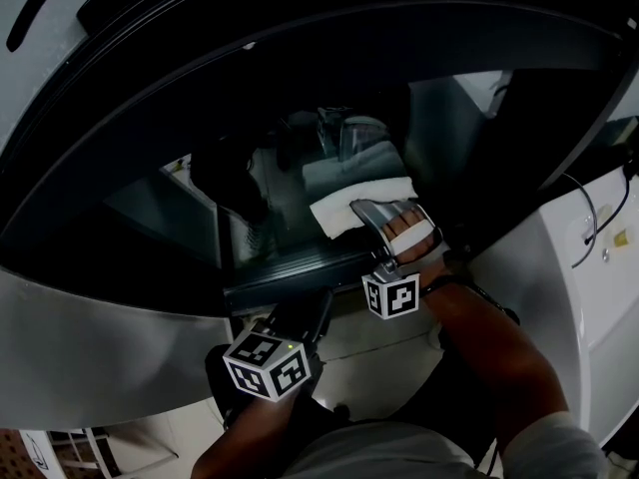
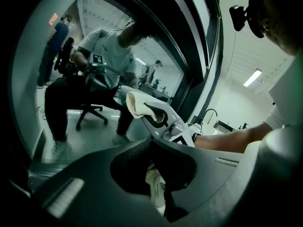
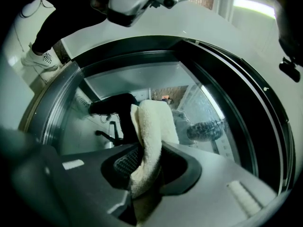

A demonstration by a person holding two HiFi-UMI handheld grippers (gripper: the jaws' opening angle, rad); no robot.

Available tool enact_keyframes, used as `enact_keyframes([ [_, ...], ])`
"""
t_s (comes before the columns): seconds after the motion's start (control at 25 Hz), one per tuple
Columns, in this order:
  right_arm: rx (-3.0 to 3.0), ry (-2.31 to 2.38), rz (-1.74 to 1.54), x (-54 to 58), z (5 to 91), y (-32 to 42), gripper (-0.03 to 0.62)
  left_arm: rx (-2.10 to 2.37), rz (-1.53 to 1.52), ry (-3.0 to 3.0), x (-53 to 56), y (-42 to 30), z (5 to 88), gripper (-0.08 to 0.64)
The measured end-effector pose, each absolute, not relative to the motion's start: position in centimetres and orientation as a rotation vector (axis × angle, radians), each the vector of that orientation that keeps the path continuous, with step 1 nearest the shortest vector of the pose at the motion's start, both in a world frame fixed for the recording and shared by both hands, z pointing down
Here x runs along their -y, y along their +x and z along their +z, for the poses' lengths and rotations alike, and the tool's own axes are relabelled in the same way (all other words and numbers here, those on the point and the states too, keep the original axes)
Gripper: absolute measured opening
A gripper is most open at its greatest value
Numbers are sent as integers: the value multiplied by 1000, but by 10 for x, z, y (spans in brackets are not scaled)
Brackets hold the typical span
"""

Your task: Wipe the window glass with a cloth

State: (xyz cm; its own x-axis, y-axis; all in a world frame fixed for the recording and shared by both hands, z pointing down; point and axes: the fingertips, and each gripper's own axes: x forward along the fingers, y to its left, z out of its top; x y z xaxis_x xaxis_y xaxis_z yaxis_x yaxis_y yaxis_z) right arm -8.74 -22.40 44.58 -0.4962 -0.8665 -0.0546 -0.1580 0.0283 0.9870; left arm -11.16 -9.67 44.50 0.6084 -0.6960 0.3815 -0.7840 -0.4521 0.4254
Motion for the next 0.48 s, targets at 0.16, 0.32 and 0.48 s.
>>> enact_keyframes([
  [0.16, 1708, 1021, -1515, 222, 454, -87, 86, 1169, 205, 2264, 95, -109, 445, 17],
  [0.32, 1700, 980, -1497, 223, 468, -87, 86, 1151, 206, 2260, 95, -107, 448, 17],
  [0.48, 1694, 951, -1487, 223, 482, -87, 86, 1154, 209, 2261, 95, -108, 448, 17],
])
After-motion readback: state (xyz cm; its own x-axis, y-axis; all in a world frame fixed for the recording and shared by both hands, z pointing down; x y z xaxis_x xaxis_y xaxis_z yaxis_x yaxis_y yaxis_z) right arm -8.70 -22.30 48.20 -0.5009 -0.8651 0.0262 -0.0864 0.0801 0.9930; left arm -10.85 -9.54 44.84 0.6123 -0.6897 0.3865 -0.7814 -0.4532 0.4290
